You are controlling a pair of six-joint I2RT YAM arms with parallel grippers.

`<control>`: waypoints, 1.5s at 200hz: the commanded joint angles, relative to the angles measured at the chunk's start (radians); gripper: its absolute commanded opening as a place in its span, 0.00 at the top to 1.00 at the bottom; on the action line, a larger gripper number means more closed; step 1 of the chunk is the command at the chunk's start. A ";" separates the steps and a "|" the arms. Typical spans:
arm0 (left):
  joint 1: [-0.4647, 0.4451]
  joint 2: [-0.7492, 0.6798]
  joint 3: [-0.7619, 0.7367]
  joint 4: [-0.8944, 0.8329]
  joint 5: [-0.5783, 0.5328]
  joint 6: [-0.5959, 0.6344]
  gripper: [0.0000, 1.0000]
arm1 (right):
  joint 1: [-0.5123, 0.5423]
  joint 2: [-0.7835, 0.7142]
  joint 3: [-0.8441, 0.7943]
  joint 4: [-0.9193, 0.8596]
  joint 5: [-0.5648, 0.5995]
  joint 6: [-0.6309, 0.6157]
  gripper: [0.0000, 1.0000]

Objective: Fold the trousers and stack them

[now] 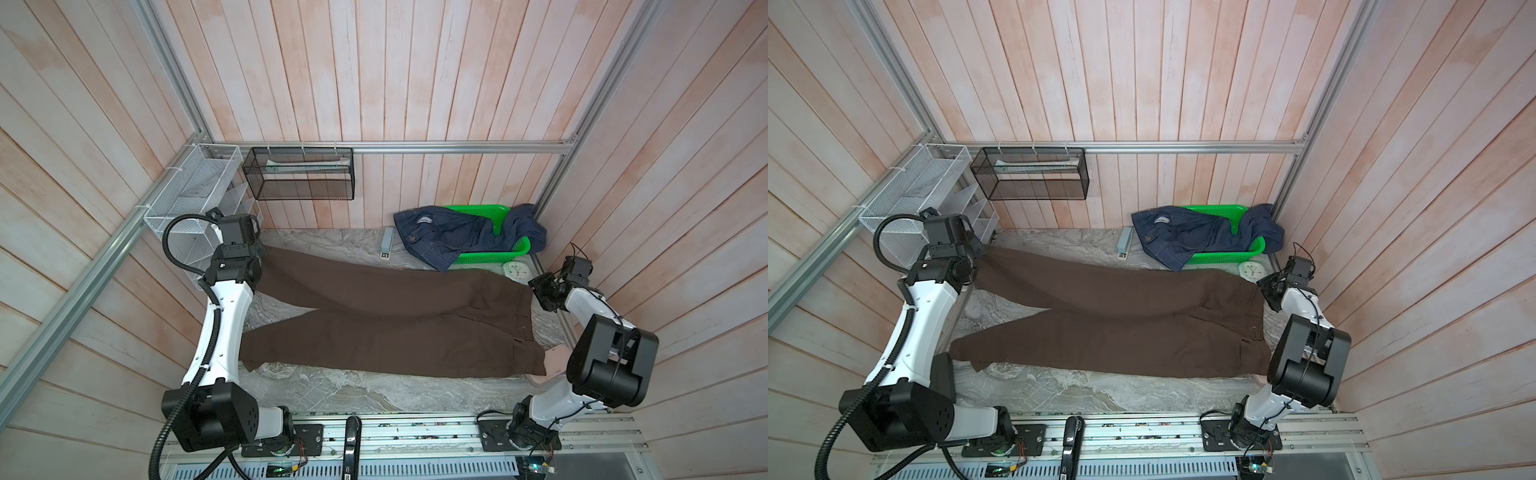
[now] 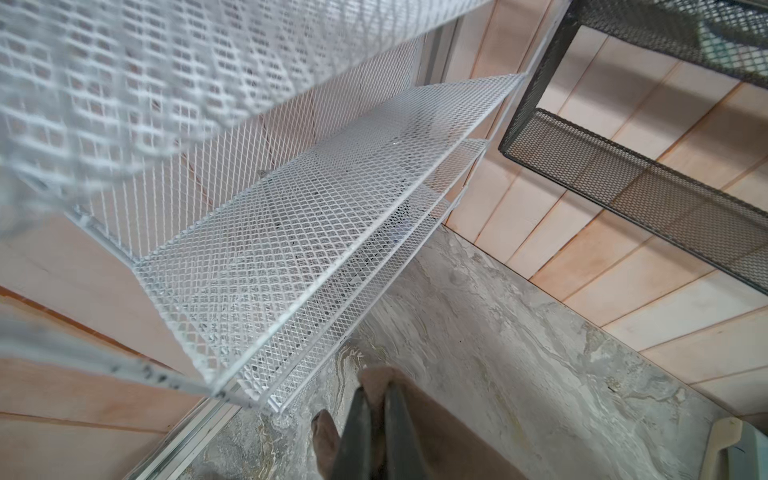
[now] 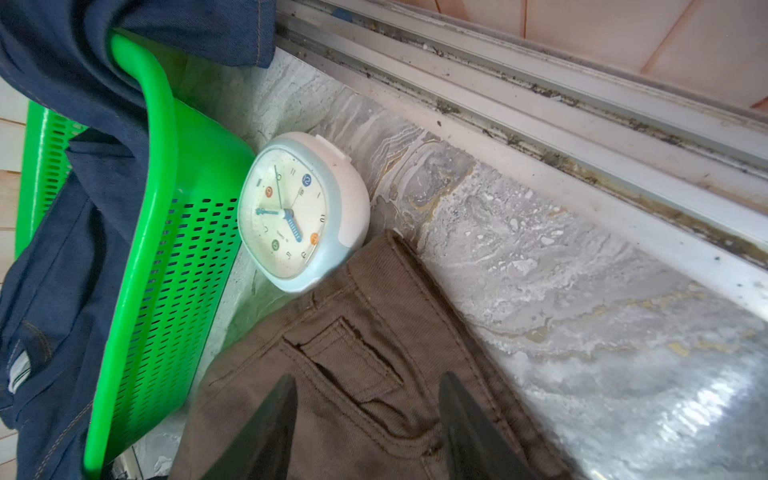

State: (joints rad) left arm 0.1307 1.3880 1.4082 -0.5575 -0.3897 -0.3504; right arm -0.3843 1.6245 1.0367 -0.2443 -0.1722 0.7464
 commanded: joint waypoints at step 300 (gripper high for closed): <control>0.018 -0.086 -0.013 0.014 0.030 -0.030 1.00 | -0.031 -0.225 -0.200 0.292 -0.067 -0.188 0.56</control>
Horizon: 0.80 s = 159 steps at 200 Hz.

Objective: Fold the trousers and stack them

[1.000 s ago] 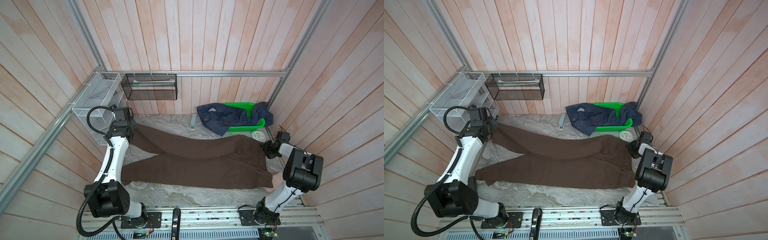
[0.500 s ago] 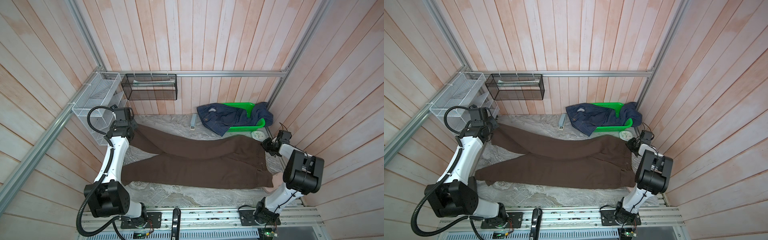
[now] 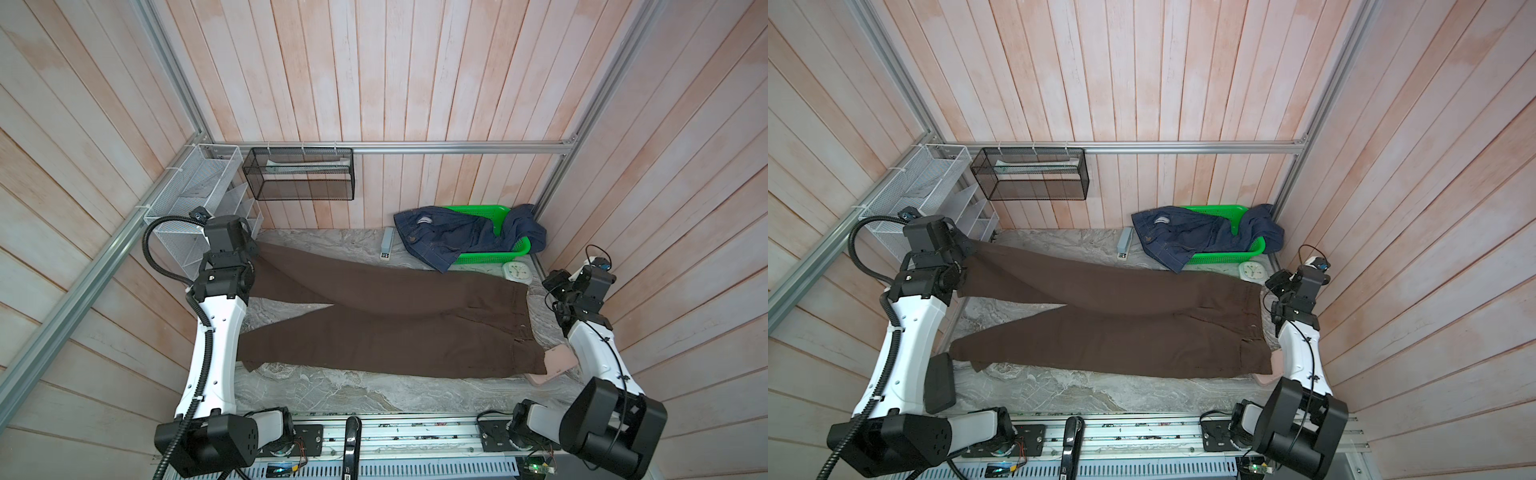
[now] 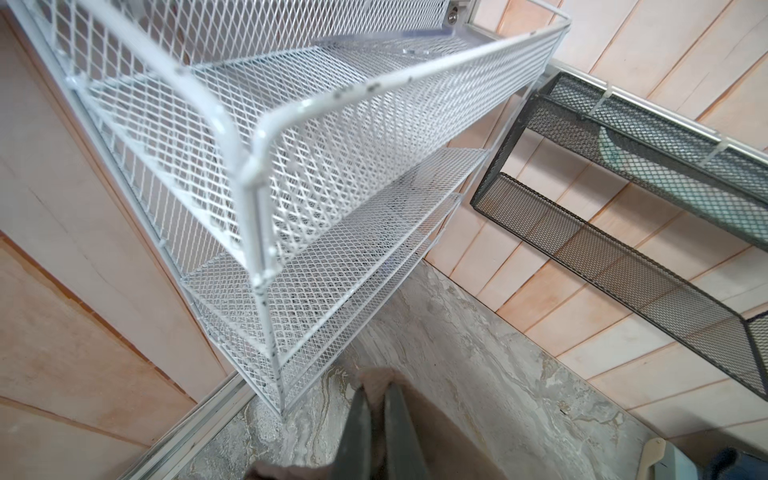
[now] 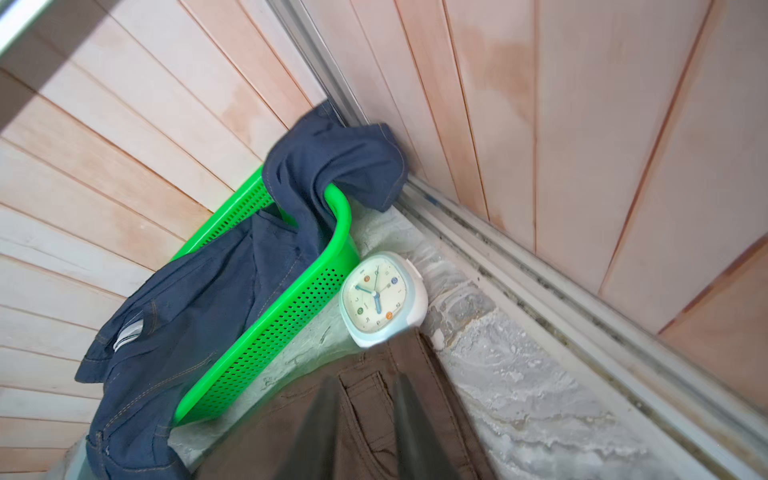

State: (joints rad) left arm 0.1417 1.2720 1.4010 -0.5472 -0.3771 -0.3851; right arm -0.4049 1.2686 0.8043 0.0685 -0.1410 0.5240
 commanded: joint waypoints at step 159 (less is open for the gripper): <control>-0.007 0.117 -0.010 0.006 0.108 0.001 1.00 | 0.011 0.558 0.114 0.143 -0.230 -0.078 0.50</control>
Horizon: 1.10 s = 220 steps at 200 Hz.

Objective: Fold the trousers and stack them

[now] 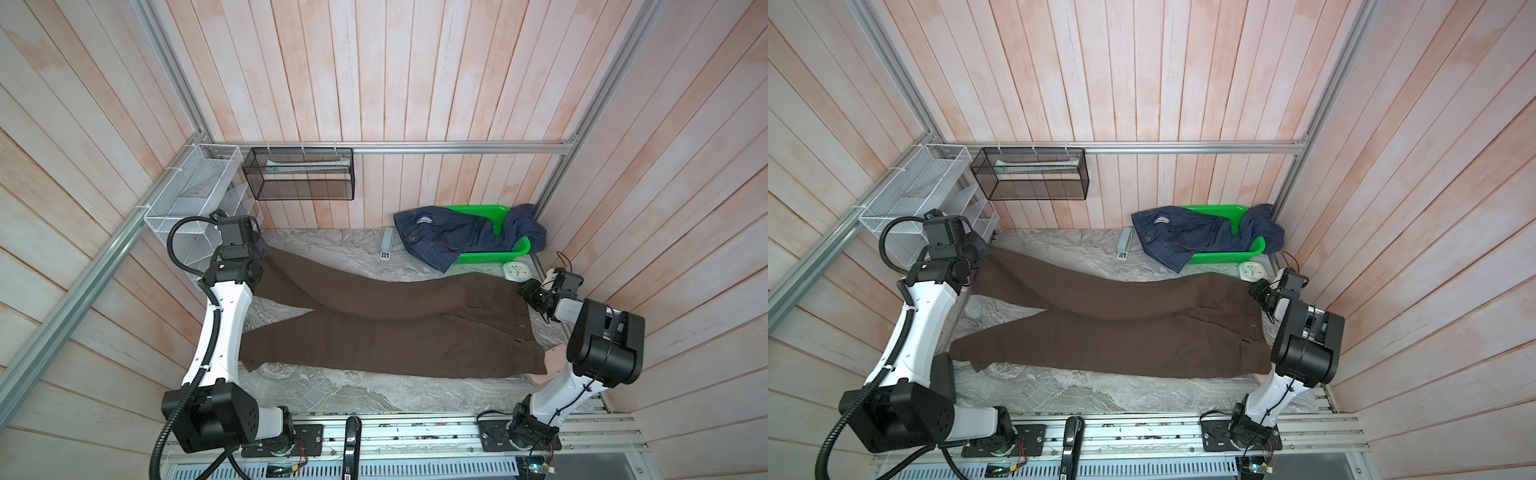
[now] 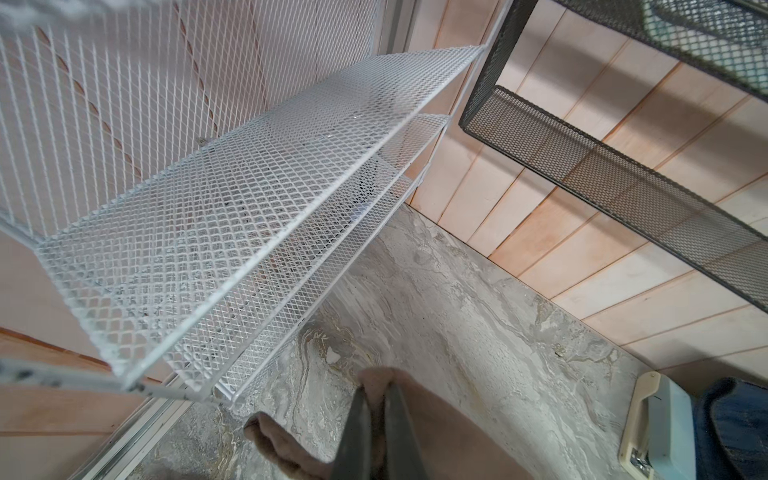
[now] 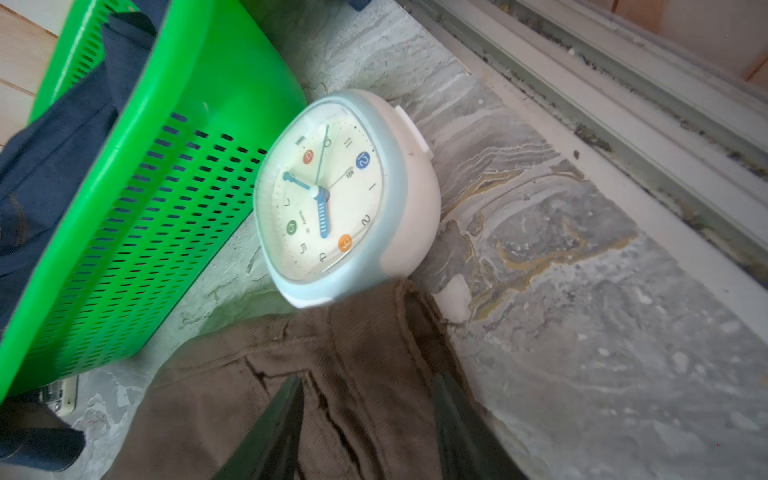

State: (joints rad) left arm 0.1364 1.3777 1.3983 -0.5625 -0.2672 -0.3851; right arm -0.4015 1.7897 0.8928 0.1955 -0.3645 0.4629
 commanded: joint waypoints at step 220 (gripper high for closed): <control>-0.040 0.077 -0.009 0.015 0.014 -0.005 1.00 | 0.001 -0.073 0.062 -0.120 -0.006 -0.060 0.48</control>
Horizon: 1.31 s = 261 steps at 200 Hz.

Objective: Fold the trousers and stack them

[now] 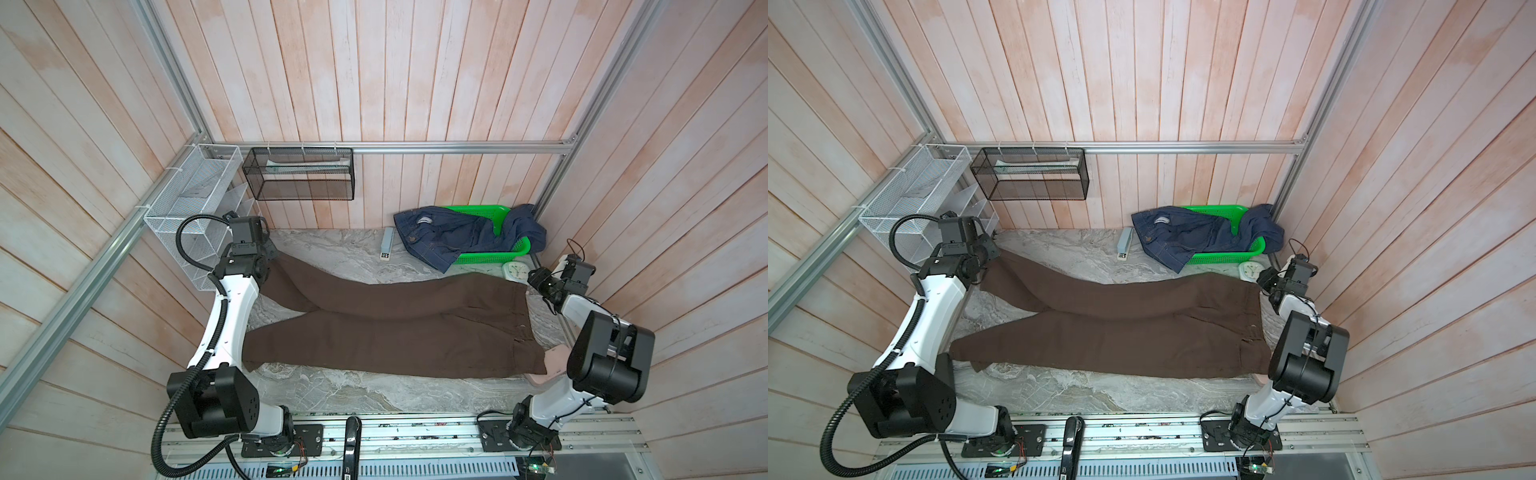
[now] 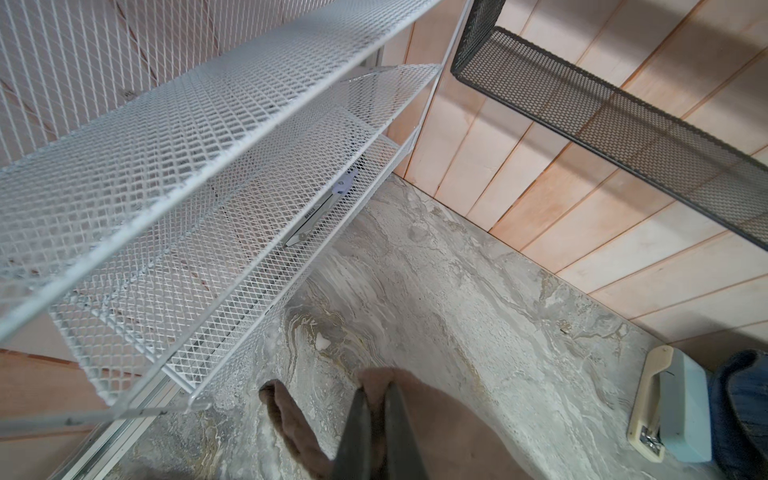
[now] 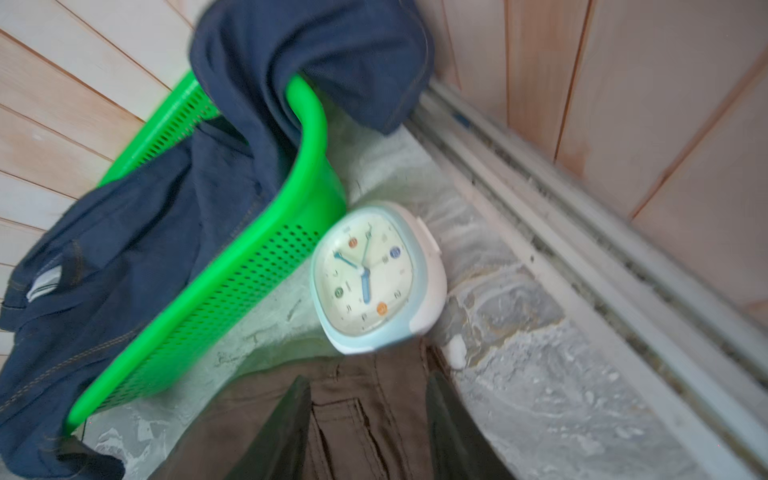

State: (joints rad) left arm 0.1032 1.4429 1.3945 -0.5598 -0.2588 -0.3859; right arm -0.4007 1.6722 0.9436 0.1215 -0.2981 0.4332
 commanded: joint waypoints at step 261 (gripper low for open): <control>-0.028 0.002 -0.087 0.220 0.016 0.068 1.00 | 0.025 -0.080 0.041 0.004 0.042 -0.090 1.00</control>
State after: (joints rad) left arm 0.0780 1.4746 1.3739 -0.4824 -0.2760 -0.3603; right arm -0.3595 1.6604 0.9955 0.0723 -0.3367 0.3443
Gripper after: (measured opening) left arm 0.061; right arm 0.058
